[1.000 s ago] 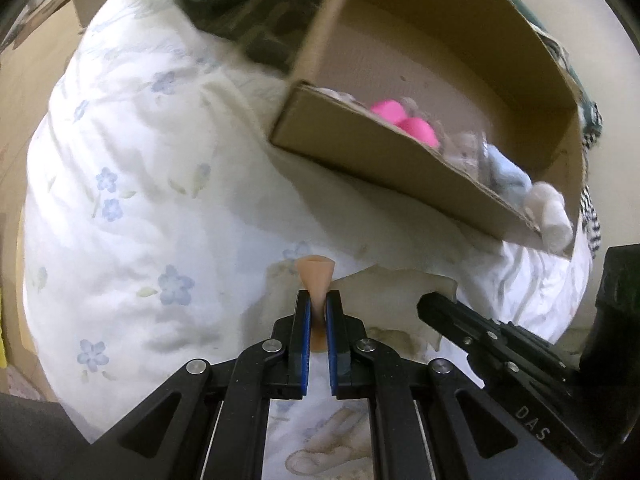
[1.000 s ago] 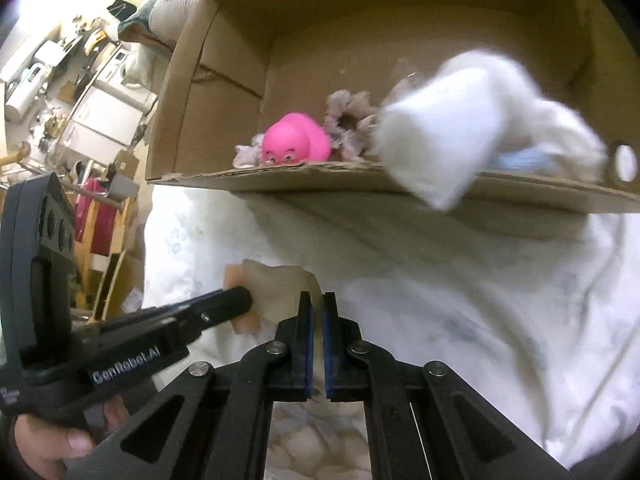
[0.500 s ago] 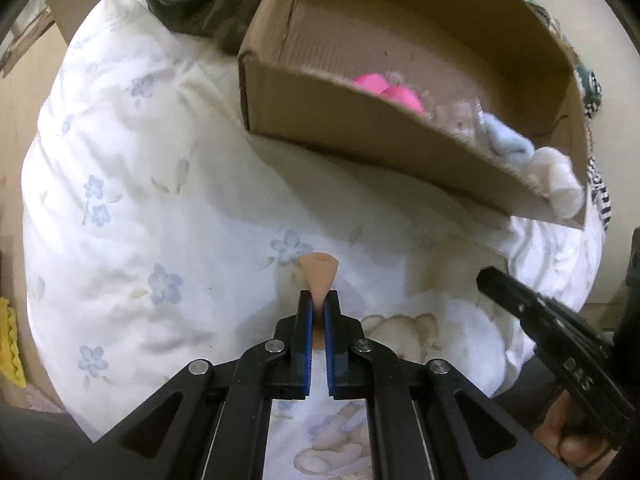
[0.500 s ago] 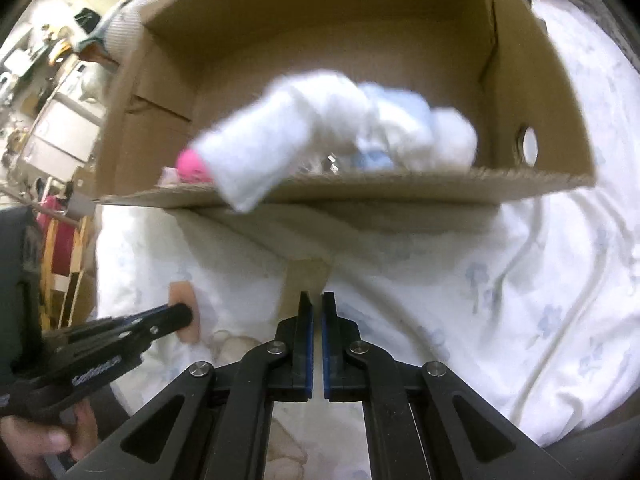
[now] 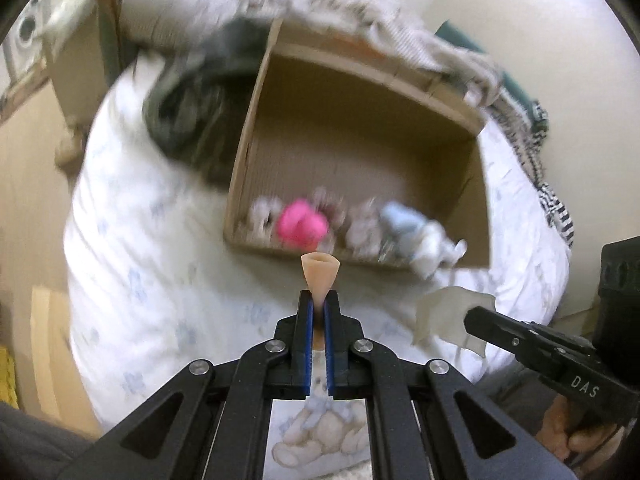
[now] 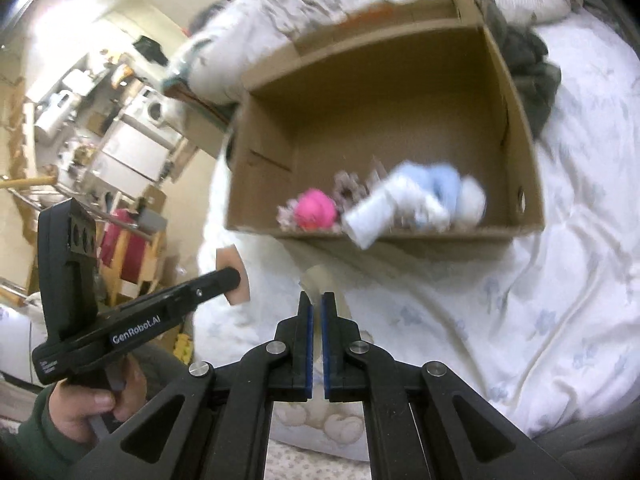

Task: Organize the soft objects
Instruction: 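Carry the tan cone into the box with the left tool, then open the left tool to release the cone and withdraw it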

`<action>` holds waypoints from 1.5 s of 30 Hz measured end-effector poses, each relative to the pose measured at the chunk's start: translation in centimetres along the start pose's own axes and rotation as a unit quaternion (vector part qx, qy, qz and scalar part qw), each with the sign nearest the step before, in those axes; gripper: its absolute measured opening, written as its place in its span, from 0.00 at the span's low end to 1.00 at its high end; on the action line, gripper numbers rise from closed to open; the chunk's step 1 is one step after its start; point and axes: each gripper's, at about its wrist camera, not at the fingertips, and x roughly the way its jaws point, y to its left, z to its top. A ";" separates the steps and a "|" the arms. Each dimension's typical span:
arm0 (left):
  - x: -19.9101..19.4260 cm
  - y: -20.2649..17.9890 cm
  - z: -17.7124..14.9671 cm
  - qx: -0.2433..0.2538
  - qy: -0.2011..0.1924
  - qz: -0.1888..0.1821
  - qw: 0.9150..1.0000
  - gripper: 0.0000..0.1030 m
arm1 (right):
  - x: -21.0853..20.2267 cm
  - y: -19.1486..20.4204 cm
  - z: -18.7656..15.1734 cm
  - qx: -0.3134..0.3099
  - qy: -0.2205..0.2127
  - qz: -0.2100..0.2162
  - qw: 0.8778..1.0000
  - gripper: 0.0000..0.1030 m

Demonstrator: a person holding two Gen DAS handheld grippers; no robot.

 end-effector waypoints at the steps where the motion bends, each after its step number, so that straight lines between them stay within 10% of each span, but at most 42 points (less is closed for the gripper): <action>1: -0.5 -0.3 0.4 0.007 -0.010 0.003 1.000 0.05 | -0.9 0.0 0.4 -0.005 -0.009 -0.001 1.000 0.04; 14: 1.3 -0.8 5.1 0.062 -0.060 -0.006 0.996 0.05 | -3.6 -3.2 4.4 -0.006 -0.124 -0.069 0.990 0.05; 39: 6.5 -1.5 4.8 0.061 -0.030 0.023 0.997 0.05 | -0.5 -5.6 4.6 0.016 -0.093 -0.160 0.983 0.05; 45: 6.0 -1.9 4.7 0.067 -0.041 0.028 0.997 0.19 | 0.1 -5.2 4.5 0.009 -0.085 -0.155 0.984 0.05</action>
